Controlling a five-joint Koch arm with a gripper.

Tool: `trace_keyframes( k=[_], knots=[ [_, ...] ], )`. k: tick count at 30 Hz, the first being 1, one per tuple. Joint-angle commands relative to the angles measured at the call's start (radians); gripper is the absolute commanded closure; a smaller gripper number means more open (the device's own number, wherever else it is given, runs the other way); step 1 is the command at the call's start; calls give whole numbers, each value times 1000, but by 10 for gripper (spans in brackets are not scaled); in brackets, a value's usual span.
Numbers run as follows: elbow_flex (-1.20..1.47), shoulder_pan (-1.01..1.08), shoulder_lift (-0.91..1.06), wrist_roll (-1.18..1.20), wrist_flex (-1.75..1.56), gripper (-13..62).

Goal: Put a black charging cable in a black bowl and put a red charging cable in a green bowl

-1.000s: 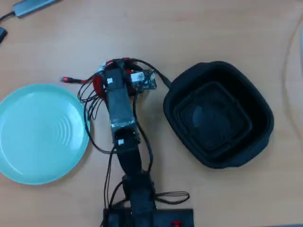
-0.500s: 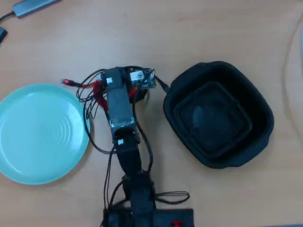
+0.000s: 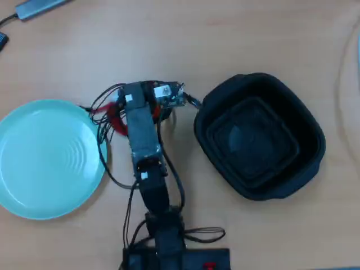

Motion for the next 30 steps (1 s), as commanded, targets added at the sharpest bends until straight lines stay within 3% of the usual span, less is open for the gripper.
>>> trace_keyframes(
  k=[1, 17, 25, 30],
  knots=[
    [-67, -18, 202, 5, 55, 560],
    [0, -6, 638, -17, 69, 561],
    [15, 74, 689, -28, 72, 561],
    [-5, 98, 690, -167, 63, 561]
  ],
)
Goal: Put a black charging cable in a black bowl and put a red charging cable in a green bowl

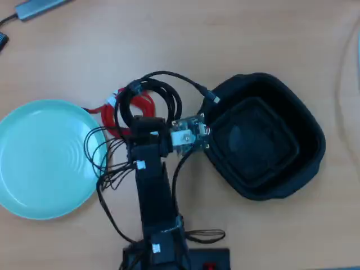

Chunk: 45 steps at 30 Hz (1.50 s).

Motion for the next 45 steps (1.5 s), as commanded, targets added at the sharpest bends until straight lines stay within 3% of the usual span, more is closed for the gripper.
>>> trace_keyframes(
  k=[1, 11, 18, 30, 38, 41, 45],
  knots=[
    [-58, 15, 66, -117, -9, 561],
    [-95, 235, 67, -325, -54, 560],
    [-89, 549, 55, -273, -55, 560],
    [-95, 698, -261, -218, -270, 558],
    [-49, 822, -371, -210, -302, 555],
    [-35, 828, -405, -206, -319, 495],
    [-6, 830, -408, -204, -321, 274]
  ],
)
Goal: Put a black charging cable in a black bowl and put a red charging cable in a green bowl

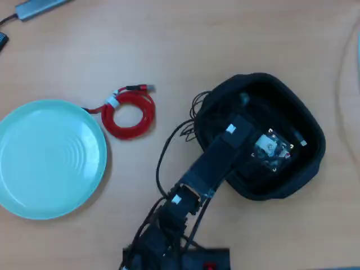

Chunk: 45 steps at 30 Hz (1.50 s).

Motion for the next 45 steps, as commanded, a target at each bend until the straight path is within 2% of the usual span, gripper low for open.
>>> trace_keyframes(
  k=[1, 4, 7, 11, 15, 20, 26, 31, 40, 45],
  knots=[
    [-12, 6, 14, 28, -55, 217],
    [17, 11, 15, 28, -54, 71],
    [17, 5, 21, 26, -43, 7],
    [9, -41, 46, 25, -15, 10],
    [-57, -270, 121, 9, 11, 17],
    [-100, -540, 123, -87, 32, 82],
    [-74, -770, 112, -78, 110, 139],
    [-32, -871, 75, -26, 126, 138],
    [-6, -966, -219, 46, 126, 137],
    [26, -997, -238, 63, 130, 137]
  ],
)
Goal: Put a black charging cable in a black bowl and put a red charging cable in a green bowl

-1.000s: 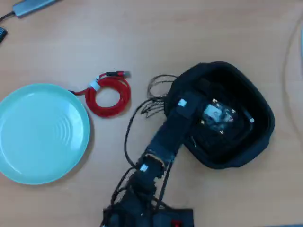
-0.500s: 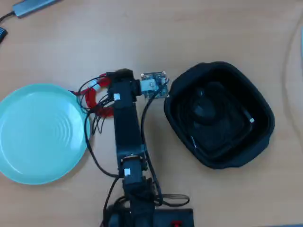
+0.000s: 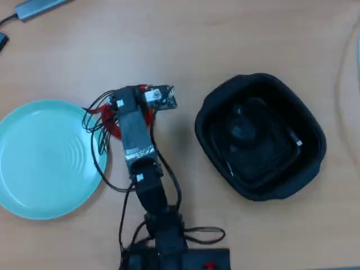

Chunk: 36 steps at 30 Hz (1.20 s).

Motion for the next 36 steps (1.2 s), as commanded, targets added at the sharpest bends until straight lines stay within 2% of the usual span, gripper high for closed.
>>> trace_keyframes(
  k=[1, 12, 14, 17, 21, 23, 28, 36],
  knots=[
    [-6, -18, 20, 28, 14, 137],
    [95, -37, 18, 86, 9, 141],
    [92, -37, 17, 97, 12, 160],
    [89, -40, 15, 103, 11, 299],
    [89, -41, 11, 100, 3, 591],
    [83, -40, 8, 107, 3, 555],
    [29, -20, 29, 120, 17, 558],
    [-202, 34, 430, 121, 60, 558]
  ],
)
